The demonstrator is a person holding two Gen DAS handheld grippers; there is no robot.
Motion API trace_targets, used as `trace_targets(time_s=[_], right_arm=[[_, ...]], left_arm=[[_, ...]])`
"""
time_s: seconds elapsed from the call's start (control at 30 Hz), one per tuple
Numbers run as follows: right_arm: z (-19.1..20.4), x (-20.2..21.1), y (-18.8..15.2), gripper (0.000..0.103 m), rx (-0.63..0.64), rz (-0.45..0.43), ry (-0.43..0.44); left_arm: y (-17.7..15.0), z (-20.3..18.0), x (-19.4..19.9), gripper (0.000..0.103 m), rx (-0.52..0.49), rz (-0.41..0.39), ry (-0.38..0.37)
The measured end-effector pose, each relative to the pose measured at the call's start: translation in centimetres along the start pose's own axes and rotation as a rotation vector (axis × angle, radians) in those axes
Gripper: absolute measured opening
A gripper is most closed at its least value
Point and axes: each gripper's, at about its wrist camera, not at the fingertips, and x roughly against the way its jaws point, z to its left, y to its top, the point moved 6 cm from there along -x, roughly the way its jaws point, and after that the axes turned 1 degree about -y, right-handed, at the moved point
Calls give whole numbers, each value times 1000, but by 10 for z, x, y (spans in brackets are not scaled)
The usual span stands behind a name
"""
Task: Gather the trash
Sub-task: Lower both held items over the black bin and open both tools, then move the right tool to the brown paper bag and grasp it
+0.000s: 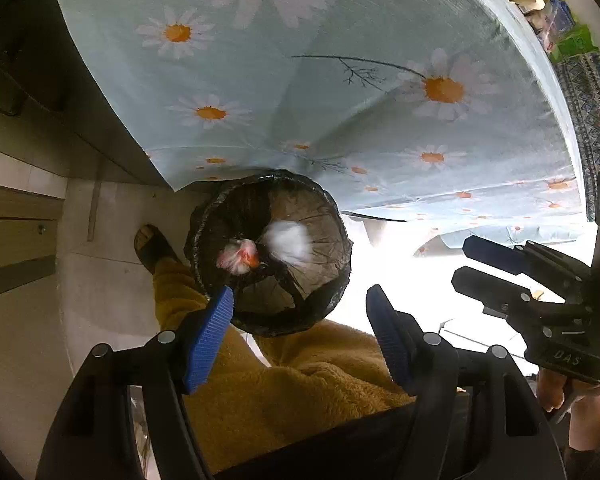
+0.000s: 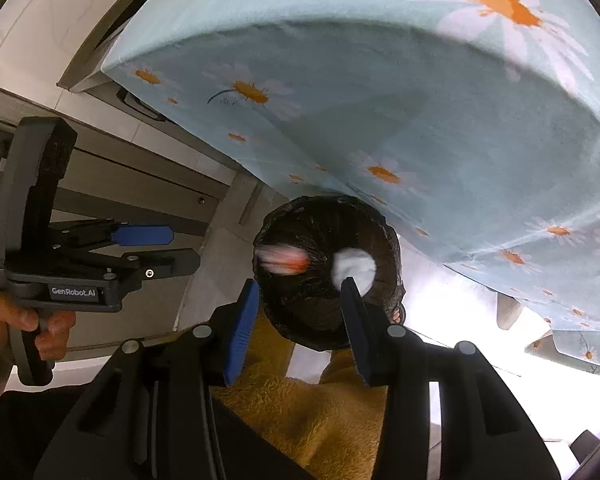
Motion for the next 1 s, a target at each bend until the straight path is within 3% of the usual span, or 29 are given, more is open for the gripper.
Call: trace_targets(time_s=[0.53, 1.0], right_arm=[[1, 28, -4, 44, 3, -53, 10], [8, 96, 3, 46, 78, -211, 40]], left_arm=[[7, -16, 25, 67, -46, -47, 9], [25, -34, 91, 67, -110, -163, 42]])
